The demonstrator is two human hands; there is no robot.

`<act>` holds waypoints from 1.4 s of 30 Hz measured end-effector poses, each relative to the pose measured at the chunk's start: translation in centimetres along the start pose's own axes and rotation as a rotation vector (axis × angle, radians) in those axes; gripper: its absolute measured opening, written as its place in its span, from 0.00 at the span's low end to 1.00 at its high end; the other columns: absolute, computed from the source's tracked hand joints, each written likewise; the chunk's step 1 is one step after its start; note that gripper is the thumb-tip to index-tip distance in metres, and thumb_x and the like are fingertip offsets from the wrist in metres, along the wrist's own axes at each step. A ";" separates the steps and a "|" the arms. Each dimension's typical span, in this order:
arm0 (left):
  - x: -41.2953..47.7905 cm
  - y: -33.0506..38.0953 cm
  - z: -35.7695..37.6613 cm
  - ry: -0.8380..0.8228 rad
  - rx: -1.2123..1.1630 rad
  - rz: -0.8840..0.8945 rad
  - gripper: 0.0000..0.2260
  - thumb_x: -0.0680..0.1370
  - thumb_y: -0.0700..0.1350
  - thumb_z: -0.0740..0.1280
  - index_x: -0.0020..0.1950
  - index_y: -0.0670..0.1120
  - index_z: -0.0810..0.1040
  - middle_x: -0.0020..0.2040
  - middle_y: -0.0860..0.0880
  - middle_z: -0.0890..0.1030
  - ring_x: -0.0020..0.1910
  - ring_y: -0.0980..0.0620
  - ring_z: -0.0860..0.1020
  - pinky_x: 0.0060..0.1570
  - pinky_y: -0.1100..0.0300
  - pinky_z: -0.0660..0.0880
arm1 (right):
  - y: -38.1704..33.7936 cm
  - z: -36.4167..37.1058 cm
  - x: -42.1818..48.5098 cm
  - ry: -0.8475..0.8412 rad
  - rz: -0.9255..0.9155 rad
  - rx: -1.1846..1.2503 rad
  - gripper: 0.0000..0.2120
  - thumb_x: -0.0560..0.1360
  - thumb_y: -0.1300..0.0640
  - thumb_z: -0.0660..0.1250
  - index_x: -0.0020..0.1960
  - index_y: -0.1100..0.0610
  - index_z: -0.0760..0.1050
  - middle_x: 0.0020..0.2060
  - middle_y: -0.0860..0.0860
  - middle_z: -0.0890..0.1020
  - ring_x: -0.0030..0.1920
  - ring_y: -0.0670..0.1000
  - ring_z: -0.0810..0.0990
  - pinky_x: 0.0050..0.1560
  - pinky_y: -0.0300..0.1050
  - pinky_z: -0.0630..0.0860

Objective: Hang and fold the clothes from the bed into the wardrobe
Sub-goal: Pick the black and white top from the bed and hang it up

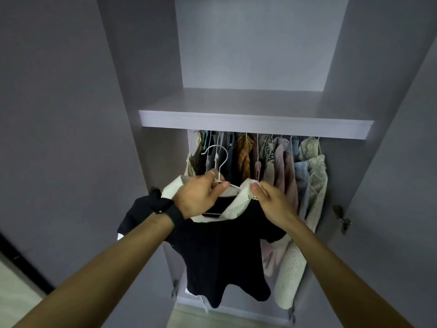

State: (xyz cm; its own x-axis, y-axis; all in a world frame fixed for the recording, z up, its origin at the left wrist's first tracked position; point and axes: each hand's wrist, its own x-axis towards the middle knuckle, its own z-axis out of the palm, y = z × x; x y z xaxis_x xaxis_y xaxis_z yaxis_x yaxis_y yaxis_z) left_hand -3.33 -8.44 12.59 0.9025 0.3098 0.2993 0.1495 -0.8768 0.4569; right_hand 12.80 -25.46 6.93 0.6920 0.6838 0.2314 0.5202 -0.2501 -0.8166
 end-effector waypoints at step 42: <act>-0.5 -2.2 -2.0 0.004 -0.039 0.052 0.09 0.82 0.45 0.66 0.42 0.50 0.80 0.36 0.56 0.83 0.38 0.64 0.78 0.42 0.74 0.68 | -0.3 -2.7 -0.2 -0.087 -0.096 -0.051 0.24 0.75 0.30 0.59 0.65 0.39 0.77 0.61 0.37 0.77 0.62 0.37 0.74 0.63 0.39 0.69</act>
State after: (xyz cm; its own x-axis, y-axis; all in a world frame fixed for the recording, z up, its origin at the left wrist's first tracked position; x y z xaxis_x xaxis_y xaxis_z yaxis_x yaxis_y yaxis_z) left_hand -4.93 -5.98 13.09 0.9070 0.2658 0.3267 0.0866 -0.8768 0.4730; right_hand 13.89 -27.35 8.59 0.5929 0.7626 0.2587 0.6083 -0.2136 -0.7644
